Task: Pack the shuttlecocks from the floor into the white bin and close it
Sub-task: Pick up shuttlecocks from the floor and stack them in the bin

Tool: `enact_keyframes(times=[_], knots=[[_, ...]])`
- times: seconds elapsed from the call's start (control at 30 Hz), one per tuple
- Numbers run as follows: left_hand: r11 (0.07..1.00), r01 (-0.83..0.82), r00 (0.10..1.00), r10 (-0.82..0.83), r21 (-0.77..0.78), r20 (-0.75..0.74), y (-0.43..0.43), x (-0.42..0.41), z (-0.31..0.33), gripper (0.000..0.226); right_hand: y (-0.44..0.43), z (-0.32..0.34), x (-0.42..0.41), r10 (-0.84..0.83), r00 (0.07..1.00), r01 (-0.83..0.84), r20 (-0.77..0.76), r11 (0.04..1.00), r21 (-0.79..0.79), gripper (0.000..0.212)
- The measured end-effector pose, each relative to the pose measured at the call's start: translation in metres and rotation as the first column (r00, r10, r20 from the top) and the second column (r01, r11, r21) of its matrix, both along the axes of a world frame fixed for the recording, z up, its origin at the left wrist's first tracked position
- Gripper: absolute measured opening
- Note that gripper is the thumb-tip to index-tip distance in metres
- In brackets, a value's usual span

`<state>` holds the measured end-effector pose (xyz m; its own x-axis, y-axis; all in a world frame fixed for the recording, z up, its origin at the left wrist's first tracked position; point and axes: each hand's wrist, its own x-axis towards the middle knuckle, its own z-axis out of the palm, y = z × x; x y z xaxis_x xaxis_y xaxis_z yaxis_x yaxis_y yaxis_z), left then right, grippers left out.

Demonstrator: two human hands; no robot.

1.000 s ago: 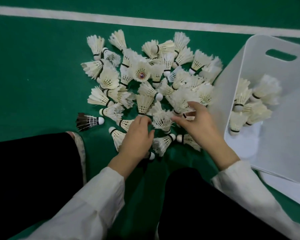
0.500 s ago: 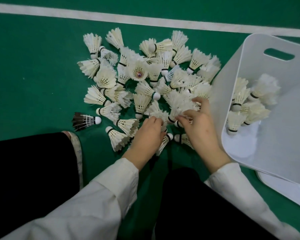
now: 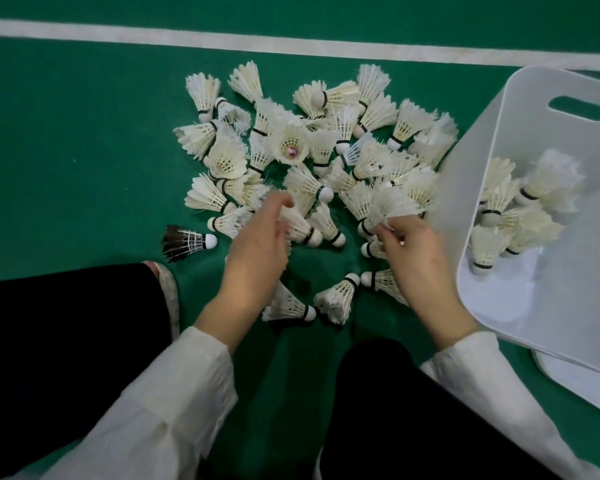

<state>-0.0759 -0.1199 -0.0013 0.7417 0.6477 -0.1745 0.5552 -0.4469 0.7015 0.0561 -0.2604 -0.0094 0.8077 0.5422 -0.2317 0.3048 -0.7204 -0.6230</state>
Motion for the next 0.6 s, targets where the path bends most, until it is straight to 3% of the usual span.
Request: enact_keyframes(times=[0.07, 0.13, 0.23, 0.33, 0.47, 0.6], knots=[[0.970, 0.071, 0.996, -0.057, 0.232, -0.068, 0.014, -0.003, -0.002, 0.024, -0.001, -0.001, 0.000, -0.004, 1.000, 0.005, -0.006, 1.000, 0.008, 0.021], [0.914, 0.198, 0.964, -0.117, 0.354, -0.238, 0.020, -0.003, -0.010, 0.019, -0.002, -0.002, 0.001, 0.001, 1.000, -0.001, -0.002, 1.000, 0.015, 0.022], [0.862, 0.356, 0.851, -0.138, 0.362, -0.507, 0.015, 0.002, -0.028, 0.027, -0.003, -0.002, 0.000, 0.005, 1.000, -0.005, -0.007, 1.000, 0.009, 0.024], [0.784, 0.474, 0.750, -0.120, 0.402, -0.650, 0.008, 0.005, -0.044, 0.037, -0.003, -0.002, 0.002, -0.008, 1.000, 0.008, -0.021, 1.000, -0.006, 0.025], [0.862, 0.330, 0.812, -0.052, 0.384, -0.581, 0.005, 0.009, -0.057, 0.021, -0.006, -0.001, 0.000, 0.010, 1.000, -0.011, -0.021, 1.000, -0.021, 0.027], [0.905, 0.164, 0.913, 0.011, 0.393, -0.407, 0.005, 0.009, -0.051, 0.017, -0.005, 0.000, 0.000, 0.042, 0.999, -0.042, -0.032, 0.999, -0.020, 0.028]])
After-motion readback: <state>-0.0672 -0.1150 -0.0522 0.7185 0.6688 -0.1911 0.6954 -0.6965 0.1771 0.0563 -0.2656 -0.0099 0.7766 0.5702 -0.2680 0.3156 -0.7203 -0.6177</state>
